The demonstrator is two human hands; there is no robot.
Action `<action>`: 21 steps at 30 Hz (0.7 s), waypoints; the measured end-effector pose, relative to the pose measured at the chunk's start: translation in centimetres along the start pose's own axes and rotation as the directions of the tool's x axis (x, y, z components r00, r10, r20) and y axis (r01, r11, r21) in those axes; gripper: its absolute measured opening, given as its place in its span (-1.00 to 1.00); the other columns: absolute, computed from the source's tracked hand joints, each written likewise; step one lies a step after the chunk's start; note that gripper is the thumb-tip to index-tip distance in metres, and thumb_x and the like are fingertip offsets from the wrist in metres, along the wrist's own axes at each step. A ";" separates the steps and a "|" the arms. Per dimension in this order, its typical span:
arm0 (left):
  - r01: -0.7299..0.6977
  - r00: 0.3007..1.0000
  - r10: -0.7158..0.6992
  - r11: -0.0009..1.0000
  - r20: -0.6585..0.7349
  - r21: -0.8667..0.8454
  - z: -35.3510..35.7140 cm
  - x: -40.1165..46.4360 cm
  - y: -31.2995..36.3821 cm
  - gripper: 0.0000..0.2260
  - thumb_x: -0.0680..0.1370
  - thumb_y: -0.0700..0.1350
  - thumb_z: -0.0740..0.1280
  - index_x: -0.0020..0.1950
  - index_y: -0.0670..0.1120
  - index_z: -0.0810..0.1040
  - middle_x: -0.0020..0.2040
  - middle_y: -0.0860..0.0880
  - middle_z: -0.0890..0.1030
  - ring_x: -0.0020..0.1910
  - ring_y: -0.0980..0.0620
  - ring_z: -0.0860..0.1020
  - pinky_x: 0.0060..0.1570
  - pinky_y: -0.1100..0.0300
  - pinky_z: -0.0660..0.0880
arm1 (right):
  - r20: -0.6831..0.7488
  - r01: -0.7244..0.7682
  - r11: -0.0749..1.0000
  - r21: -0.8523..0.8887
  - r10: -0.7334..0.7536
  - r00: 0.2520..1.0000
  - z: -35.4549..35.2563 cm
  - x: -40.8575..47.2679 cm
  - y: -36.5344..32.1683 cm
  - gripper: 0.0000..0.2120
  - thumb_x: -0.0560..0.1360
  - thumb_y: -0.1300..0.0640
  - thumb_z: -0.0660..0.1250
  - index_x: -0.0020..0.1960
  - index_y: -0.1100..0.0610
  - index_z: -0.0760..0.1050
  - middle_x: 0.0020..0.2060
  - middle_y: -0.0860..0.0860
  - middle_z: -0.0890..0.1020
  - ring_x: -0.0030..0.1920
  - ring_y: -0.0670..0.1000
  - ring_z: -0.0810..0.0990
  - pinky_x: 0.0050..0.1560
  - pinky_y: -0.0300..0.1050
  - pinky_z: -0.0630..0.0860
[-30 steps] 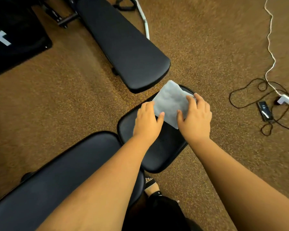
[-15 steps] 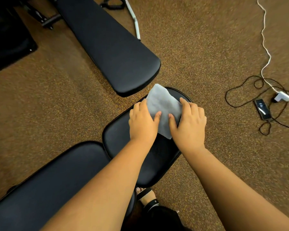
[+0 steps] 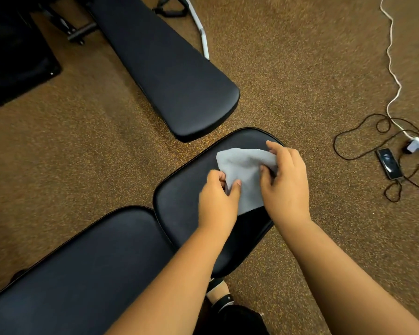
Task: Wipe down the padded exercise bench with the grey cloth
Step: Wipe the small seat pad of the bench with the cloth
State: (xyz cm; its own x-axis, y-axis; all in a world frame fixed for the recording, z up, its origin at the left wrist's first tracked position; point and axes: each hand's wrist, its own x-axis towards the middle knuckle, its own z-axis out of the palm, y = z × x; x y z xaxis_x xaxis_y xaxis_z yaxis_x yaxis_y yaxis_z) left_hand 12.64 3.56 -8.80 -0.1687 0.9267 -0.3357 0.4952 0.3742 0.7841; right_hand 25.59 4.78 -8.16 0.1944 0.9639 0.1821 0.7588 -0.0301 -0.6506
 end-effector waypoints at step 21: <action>0.026 0.999 -0.009 0.870 -0.037 0.492 -4.4 -4.3 -11.0 -0.18 0.50 0.34 0.20 0.59 -0.07 0.00 0.59 -0.04 -0.02 0.55 -0.05 -0.03 0.47 -0.02 0.09 | 0.312 0.330 0.806 -0.491 -0.191 0.931 6.3 -1.9 0.5 -0.47 0.66 0.00 0.02 0.57 0.20 0.13 0.55 0.24 0.11 0.55 0.31 0.02 0.51 0.26 -0.01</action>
State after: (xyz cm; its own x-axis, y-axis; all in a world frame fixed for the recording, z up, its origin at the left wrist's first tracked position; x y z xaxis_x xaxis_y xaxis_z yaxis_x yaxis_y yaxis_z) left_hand 4.18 -4.33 -13.65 -0.2046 0.9240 -0.3230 0.8456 0.3331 0.4172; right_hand 21.72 4.60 -13.45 -0.1581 0.9853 0.0643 0.9811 0.1641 -0.1024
